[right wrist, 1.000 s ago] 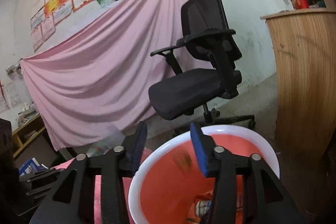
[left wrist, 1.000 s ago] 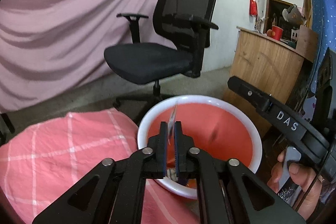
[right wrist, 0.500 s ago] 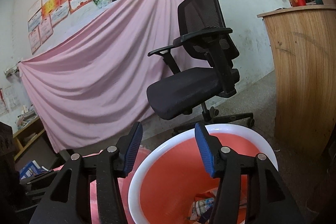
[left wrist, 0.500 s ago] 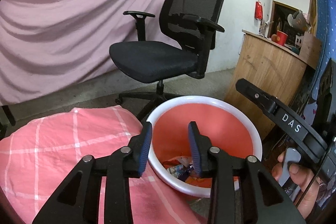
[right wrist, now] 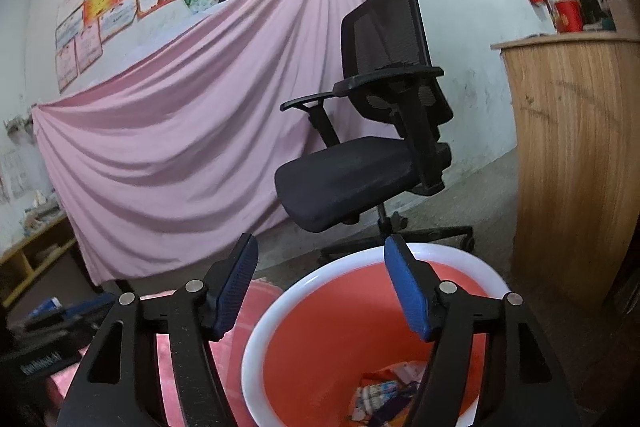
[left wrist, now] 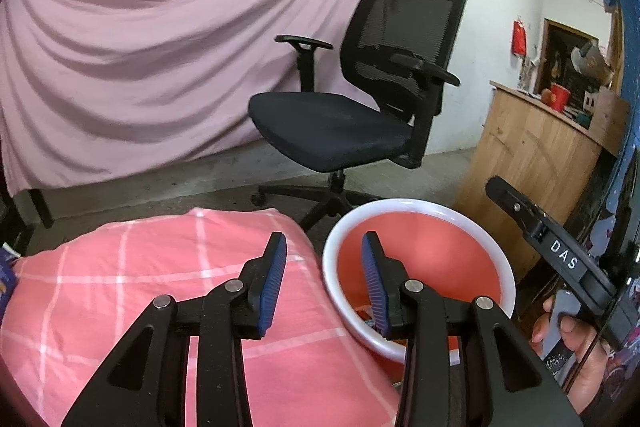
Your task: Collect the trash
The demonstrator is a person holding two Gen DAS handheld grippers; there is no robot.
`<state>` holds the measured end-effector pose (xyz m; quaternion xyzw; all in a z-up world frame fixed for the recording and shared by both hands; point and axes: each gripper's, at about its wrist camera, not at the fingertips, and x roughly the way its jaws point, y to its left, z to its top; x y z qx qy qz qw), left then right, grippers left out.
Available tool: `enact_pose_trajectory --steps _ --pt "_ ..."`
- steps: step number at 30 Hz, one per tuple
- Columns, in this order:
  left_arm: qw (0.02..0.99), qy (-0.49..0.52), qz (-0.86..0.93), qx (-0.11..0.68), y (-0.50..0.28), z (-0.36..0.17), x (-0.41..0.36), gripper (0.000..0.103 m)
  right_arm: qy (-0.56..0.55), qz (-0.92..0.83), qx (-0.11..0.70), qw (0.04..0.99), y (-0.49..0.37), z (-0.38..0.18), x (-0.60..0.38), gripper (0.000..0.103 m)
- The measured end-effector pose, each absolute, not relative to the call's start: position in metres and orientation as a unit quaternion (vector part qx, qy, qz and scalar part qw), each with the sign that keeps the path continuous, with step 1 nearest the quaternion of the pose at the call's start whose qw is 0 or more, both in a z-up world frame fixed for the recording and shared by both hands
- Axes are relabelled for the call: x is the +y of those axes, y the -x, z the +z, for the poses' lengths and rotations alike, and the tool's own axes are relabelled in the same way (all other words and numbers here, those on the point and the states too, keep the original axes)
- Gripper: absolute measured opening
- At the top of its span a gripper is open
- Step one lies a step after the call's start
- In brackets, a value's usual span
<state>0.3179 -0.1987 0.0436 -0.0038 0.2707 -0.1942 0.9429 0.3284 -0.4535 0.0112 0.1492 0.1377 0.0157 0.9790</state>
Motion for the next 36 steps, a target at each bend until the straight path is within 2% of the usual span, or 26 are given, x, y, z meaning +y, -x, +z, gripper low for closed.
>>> enact_pose_trajectory --steps 3,8,11,16,17,18,20,23,36 --pt "0.947 0.012 -0.183 0.264 -0.309 0.05 -0.185 0.043 -0.14 0.008 0.134 0.981 -0.322 0.014 -0.448 0.071" --pt "0.953 0.019 -0.165 0.253 -0.297 0.059 -0.167 0.047 -0.123 -0.004 0.132 0.984 -0.311 0.017 -0.436 0.085" --pt "0.956 0.024 -0.154 0.249 -0.286 0.061 -0.153 0.057 -0.102 -0.021 0.13 0.986 -0.302 0.018 -0.427 0.094" --pt "0.96 0.036 -0.133 0.244 -0.266 0.059 -0.128 0.06 -0.088 -0.025 0.123 0.988 -0.287 0.016 -0.415 0.103" --pt "0.96 0.038 -0.13 0.244 -0.261 0.058 -0.123 0.067 -0.086 -0.024 0.12 0.989 -0.282 0.016 -0.412 0.103" --pt "0.961 0.042 -0.129 0.242 -0.258 0.058 -0.119 0.081 -0.084 -0.025 0.119 0.989 -0.279 0.016 -0.41 0.103" --pt "0.964 0.056 -0.127 0.225 -0.245 0.057 -0.106 0.097 -0.078 -0.025 0.113 0.99 -0.269 0.016 -0.404 0.103" --pt "0.971 0.066 -0.115 0.197 -0.227 0.057 -0.091 0.1 -0.067 -0.018 0.103 0.992 -0.257 0.018 -0.395 0.103" --pt "0.981 0.065 -0.072 0.168 -0.17 0.058 -0.051 0.1 -0.039 0.004 0.08 0.996 -0.205 0.025 -0.365 0.103"
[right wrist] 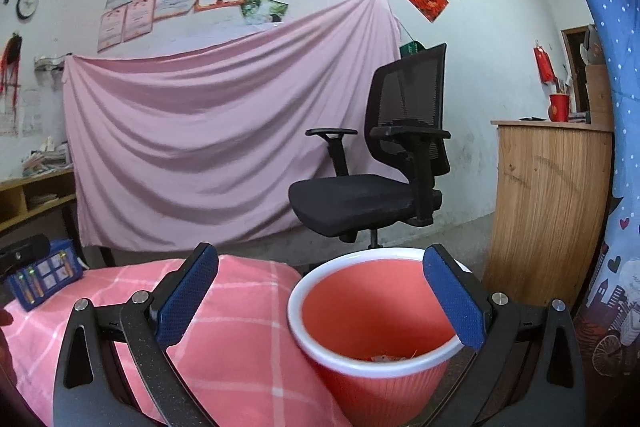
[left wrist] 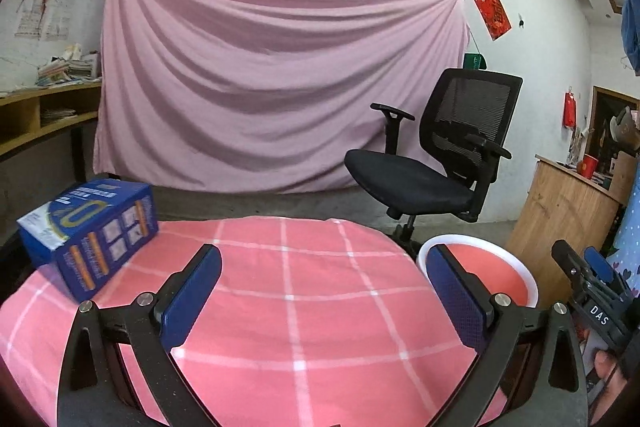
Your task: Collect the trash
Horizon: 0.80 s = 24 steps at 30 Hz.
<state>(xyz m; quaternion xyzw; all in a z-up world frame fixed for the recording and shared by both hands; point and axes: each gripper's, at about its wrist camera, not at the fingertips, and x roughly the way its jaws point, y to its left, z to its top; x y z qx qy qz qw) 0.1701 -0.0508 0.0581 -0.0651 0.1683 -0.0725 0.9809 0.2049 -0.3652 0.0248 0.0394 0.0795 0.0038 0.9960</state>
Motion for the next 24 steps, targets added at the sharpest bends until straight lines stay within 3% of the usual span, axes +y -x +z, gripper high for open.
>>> enact_pose_trajectory --steps 24 --pt "0.983 0.025 -0.057 0.173 -0.094 0.029 -0.022 0.101 -0.014 0.035 0.1 0.994 -0.129 0.008 -0.303 0.103"
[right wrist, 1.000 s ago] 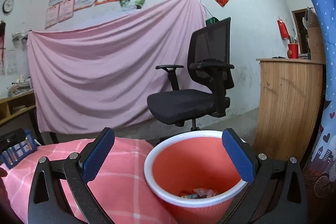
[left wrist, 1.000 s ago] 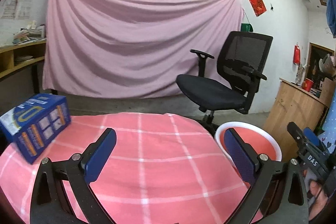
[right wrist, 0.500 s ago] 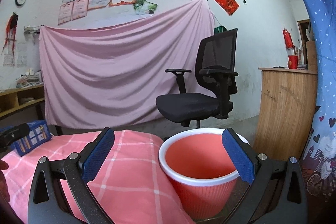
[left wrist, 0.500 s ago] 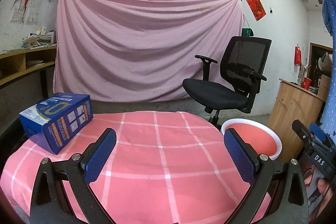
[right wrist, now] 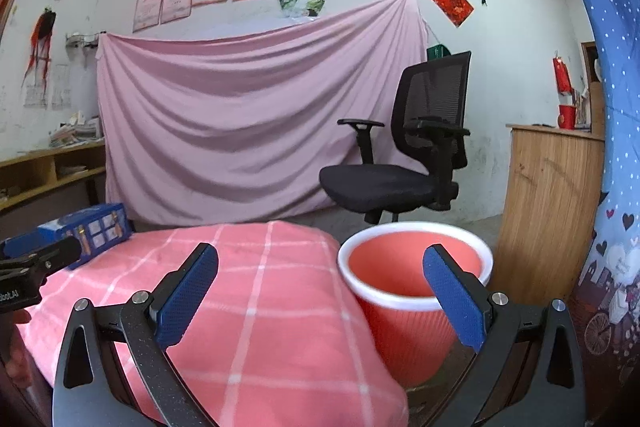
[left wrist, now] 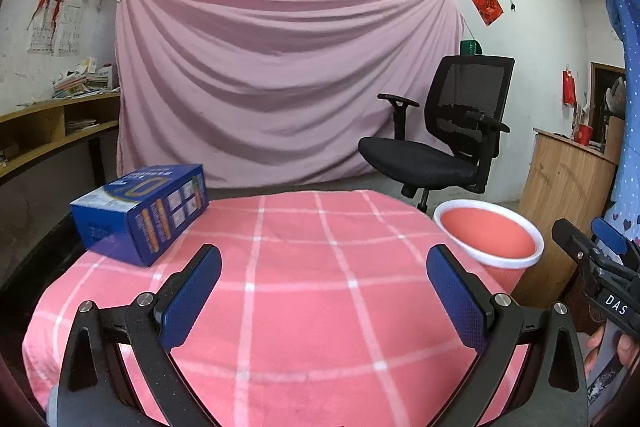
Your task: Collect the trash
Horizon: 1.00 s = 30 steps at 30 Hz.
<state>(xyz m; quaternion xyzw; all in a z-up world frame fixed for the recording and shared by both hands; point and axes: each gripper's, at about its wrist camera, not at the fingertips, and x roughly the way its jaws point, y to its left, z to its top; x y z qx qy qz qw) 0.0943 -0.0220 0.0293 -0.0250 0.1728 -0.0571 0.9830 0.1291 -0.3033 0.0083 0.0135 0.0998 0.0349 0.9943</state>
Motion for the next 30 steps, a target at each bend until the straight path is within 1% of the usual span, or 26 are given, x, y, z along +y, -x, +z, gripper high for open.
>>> enact_pose_trajectory --steps 6,14,19,30 --pt "0.98 0.035 -0.052 0.188 -0.082 0.018 -0.008 0.101 -0.012 0.035 0.108 0.993 -0.108 0.002 -0.286 0.103" --pt "0.98 0.044 -0.047 0.188 -0.063 0.009 0.009 0.101 -0.011 0.033 0.084 0.996 -0.09 0.001 -0.277 0.103" --pt "0.982 0.037 -0.033 0.181 -0.056 0.003 0.011 0.101 -0.019 0.032 0.106 0.994 -0.092 -0.006 -0.277 0.103" --pt "0.984 0.03 -0.026 0.172 -0.056 -0.003 0.012 0.101 -0.008 0.038 0.12 0.992 -0.101 -0.014 -0.269 0.103"
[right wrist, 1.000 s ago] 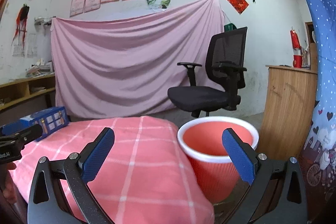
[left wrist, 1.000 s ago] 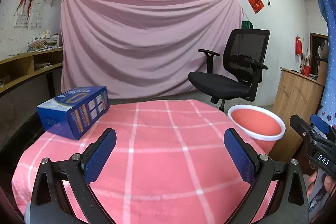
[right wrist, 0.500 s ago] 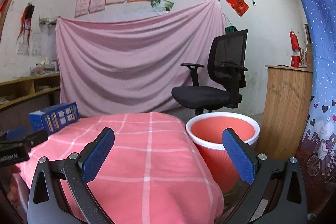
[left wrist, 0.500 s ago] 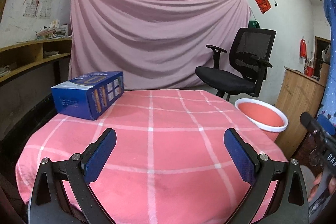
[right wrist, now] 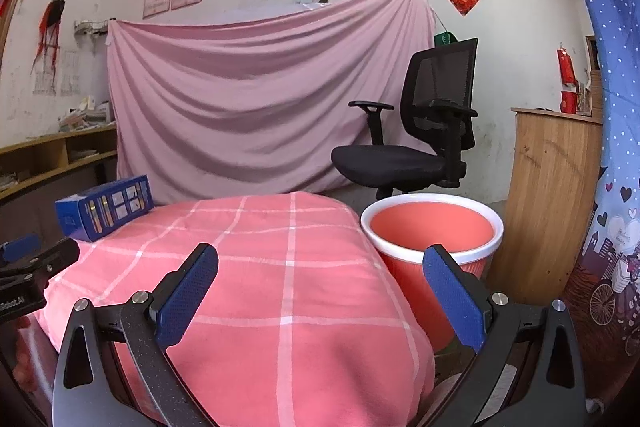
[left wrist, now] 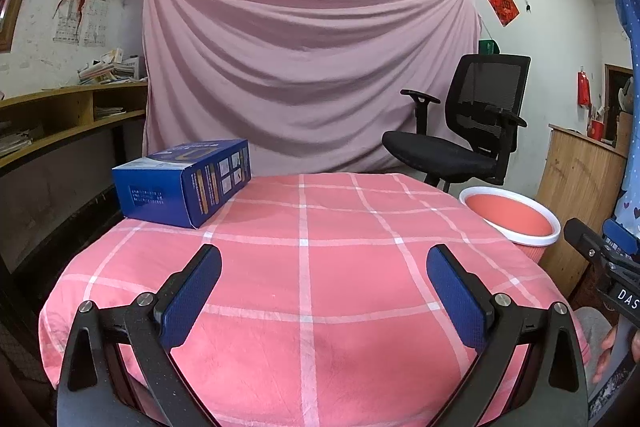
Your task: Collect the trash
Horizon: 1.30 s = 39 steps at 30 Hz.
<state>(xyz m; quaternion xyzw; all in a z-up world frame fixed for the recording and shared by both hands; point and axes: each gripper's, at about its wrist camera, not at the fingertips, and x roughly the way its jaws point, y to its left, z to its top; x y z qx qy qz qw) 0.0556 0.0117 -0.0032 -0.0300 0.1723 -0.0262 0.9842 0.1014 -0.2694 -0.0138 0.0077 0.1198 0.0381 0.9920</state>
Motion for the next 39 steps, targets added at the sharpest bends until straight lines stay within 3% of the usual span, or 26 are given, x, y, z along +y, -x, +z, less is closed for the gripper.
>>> enact_pose_trajectory --steps 39 --pt "0.985 0.031 -0.023 0.169 -0.0538 -0.004 0.0116 0.101 -0.008 0.043 0.121 0.992 -0.0999 -0.0147 -0.269 0.103"
